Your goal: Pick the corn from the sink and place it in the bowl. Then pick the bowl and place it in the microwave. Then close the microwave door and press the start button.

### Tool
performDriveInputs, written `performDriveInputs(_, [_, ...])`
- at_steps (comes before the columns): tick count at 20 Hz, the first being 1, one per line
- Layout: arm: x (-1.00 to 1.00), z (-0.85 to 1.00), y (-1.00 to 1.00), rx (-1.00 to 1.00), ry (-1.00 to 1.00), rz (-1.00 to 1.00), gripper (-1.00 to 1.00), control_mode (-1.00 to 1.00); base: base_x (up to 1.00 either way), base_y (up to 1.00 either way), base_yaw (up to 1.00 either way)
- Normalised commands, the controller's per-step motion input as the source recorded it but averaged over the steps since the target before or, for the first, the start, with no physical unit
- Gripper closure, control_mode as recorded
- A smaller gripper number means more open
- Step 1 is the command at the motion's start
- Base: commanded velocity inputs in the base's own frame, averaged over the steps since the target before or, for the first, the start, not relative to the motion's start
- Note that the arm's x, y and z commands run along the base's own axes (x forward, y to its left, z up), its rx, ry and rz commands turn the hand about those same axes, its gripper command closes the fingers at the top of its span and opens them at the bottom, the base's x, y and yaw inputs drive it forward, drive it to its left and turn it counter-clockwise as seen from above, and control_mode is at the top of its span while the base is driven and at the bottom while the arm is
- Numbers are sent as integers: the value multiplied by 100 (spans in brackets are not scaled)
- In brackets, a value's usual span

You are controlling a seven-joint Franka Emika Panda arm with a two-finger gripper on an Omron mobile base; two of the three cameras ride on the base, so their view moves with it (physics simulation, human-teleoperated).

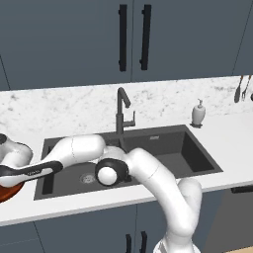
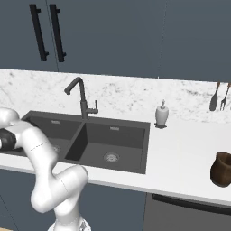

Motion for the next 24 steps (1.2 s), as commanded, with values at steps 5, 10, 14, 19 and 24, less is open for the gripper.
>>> performDriveInputs(5, [3, -58, 0, -5, 0, 1, 100, -100, 0, 0, 0])
performDriveInputs(10, [10, -41, 0, -5, 0, 0, -100, -100, 0, 0, 0])
performDriveInputs(14, [-17, -1, -22, 1, 0, -1, -100, -100, 0, 0, 0])
performDriveInputs(19, [-43, 11, -66, 10, -3, -2, -100, -100, 0, 0, 0])
performDriveInputs(24, [-42, 1, -68, 6, -6, 0, -100, -100, 0, 0, 0])
